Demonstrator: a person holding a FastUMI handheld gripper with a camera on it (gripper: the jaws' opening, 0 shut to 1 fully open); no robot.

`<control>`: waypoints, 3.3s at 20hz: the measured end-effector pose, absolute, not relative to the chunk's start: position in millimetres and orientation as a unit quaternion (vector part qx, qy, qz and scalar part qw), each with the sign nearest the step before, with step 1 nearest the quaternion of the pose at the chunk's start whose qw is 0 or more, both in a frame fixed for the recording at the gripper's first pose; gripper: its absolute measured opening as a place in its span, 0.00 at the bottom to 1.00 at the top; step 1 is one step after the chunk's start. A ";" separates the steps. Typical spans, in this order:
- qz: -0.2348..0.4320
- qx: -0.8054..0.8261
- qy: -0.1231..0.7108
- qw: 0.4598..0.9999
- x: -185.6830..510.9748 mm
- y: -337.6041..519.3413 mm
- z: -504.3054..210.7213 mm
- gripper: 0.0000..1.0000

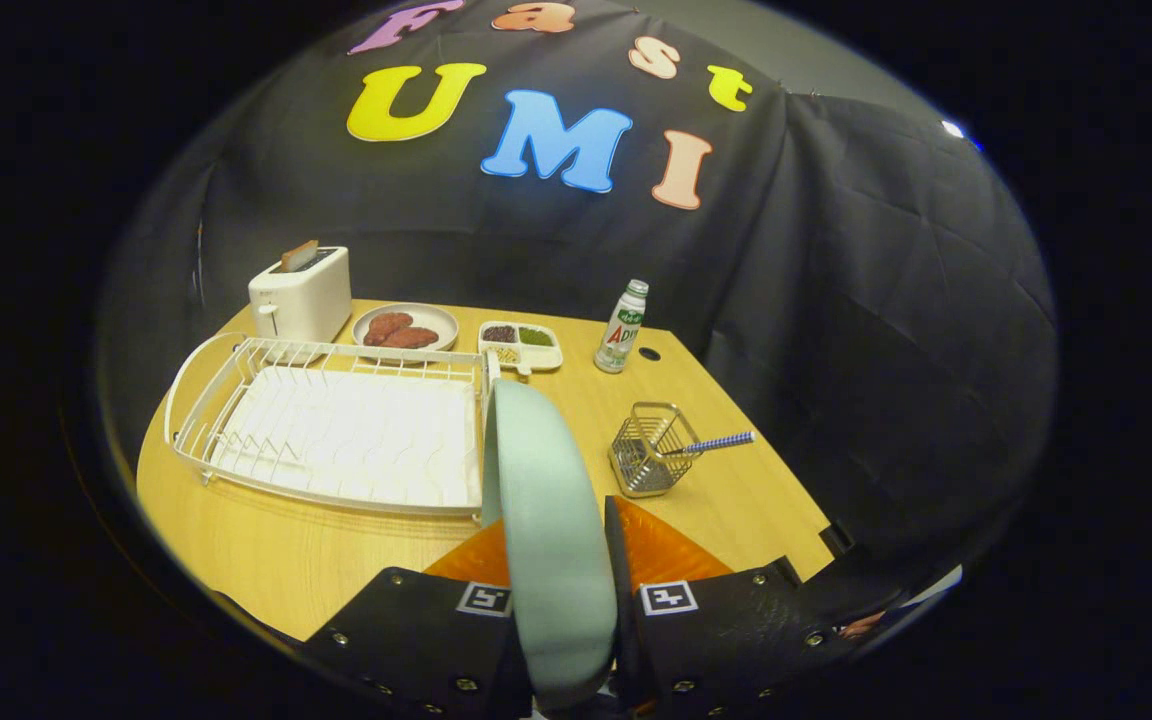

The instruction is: Take the plate from the dish rack, then take the spoon from the basket and place it into the plate.

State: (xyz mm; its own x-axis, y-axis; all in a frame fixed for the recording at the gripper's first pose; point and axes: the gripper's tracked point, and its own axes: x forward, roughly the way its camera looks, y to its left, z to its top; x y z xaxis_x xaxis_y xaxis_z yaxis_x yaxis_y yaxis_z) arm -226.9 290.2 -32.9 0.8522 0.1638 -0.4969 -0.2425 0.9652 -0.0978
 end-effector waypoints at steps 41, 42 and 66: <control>0.187 0.141 0.368 0.900 -209.5 305.6 -121.4 0.57; 0.170 0.143 0.352 0.909 -199.1 297.4 -111.3 0.57; -0.118 0.296 0.258 0.912 -8.9 152.0 -95.8 0.44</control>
